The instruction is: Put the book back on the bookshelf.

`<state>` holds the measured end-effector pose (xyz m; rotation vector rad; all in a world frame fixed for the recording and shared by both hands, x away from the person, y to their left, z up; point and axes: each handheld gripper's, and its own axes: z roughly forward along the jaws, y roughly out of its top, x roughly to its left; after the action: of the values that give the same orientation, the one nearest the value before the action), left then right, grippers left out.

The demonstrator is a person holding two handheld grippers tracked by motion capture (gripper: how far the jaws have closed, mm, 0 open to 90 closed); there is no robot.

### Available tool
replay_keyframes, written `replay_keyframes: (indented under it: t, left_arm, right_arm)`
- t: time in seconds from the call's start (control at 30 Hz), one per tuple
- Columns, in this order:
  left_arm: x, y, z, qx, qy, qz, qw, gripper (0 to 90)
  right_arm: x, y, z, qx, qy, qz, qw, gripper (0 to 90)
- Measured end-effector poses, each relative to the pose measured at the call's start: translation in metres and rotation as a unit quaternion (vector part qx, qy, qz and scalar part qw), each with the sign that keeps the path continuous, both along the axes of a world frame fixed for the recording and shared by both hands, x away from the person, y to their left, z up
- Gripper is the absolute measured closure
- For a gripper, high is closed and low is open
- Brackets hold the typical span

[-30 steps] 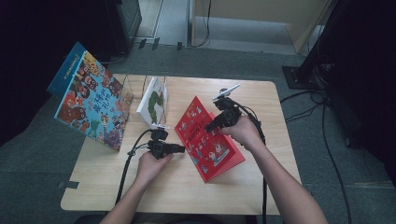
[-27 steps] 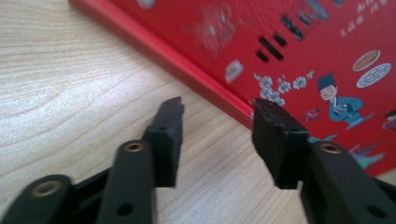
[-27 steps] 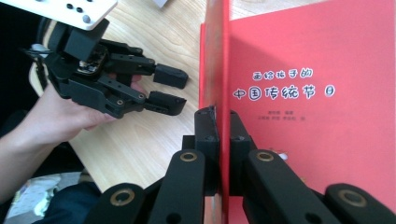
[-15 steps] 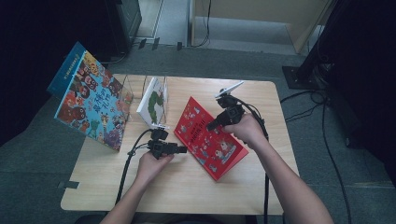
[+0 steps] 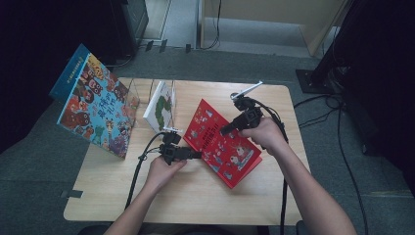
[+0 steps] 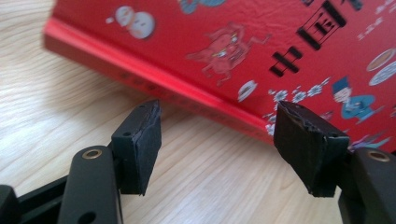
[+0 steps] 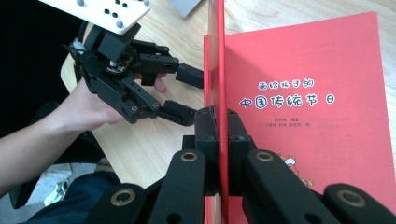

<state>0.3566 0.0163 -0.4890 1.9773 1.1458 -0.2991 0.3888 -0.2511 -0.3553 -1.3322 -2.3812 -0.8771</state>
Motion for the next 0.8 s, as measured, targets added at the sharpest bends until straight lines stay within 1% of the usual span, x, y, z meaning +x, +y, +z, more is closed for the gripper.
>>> replay_keyframes:
  t: [0.07, 0.17, 0.2, 0.27, 0.33, 0.43, 0.6, 0.73, 0.8]
  left_arm:
    - [0.001, 0.0, 0.0, -0.002, 0.001, -0.003, 1.0, 32.8]
    - [0.004, -0.002, 0.0, -0.003, 0.008, 0.002, 1.0, 32.6]
    - [0.005, -0.002, 0.0, -0.001, 0.011, -0.001, 0.9999, 32.5]
    - [0.006, -0.002, 0.0, 0.002, 0.01, 0.002, 0.9999, 32.5]
    - [0.006, -0.001, 0.001, -0.004, 0.008, 0.003, 1.0, 30.4]
    - [0.006, -0.001, 0.003, -0.004, 0.005, 0.002, 1.0, 29.9]
    - [0.008, 0.001, 0.005, -0.008, 0.001, 0.003, 1.0, 29.1]
    - [0.009, 0.001, 0.007, -0.002, -0.002, 0.0, 1.0, 28.6]
    - [0.01, 0.001, 0.008, -0.003, -0.004, 0.0, 1.0, 27.6]
  right_arm:
    - [-0.001, -0.001, 0.001, 0.001, -0.003, 0.002, 1.0, 88.4]
    - [-0.001, -0.004, 0.001, 0.008, 0.0, 0.002, 1.0, 88.4]
    - [-0.001, -0.004, 0.0, 0.01, -0.001, 0.003, 0.9999, 88.4]
    - [-0.001, -0.005, -0.001, 0.017, -0.001, 0.003, 0.9999, 88.4]
    - [-0.002, -0.006, 0.0, 0.021, -0.001, 0.004, 0.9998, 88.3]
    - [-0.003, -0.007, 0.001, 0.024, -0.004, 0.007, 0.9997, 88.3]
    - [-0.005, -0.01, 0.001, 0.034, -0.011, 0.005, 0.9994, 88.1]
    - [-0.006, -0.012, 0.0, 0.041, -0.012, 0.007, 0.9991, 87.8]
    - [-0.007, -0.013, 0.0, 0.046, -0.011, 0.007, 0.9988, 87.8]
